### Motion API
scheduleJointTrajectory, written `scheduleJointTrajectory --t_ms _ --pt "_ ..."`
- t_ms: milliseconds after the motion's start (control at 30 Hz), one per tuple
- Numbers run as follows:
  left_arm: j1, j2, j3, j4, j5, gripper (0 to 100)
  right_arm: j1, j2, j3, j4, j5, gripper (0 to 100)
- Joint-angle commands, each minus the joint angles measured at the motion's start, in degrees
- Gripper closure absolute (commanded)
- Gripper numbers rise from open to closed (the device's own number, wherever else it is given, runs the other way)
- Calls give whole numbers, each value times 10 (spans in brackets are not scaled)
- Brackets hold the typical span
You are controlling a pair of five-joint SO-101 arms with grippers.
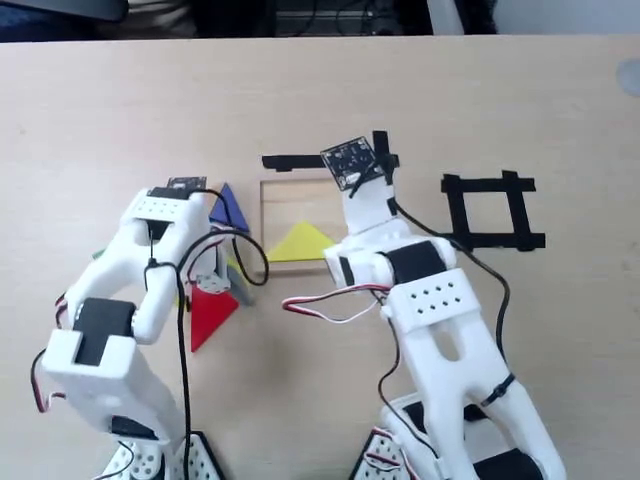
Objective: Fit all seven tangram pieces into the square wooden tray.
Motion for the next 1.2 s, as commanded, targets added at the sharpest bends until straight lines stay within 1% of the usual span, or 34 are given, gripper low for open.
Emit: scheduleJointTrajectory --t_ms 0,200,333,433,500,733,1167 --pt "-8 22 -14 4 5 637 -10 -15 -3 -4 4 984" --pt "-8 -6 19 -3 1 638 -10 -15 -3 -4 4 984" --pt "-7 -64 75 -47 -17 640 -10 -15 -3 -4 4 984" --pt "-6 -104 109 -72 -23 678 -10 -15 -3 -4 4 984" --pt "-2 -113 120 -74 -48 694 -10 -15 -3 -4 4 984" --pt "-7 -76 101 -71 -53 707 -10 -15 -3 -4 4 984" --pt "-2 -70 84 -69 -58 822 -10 -15 -3 -4 4 984"
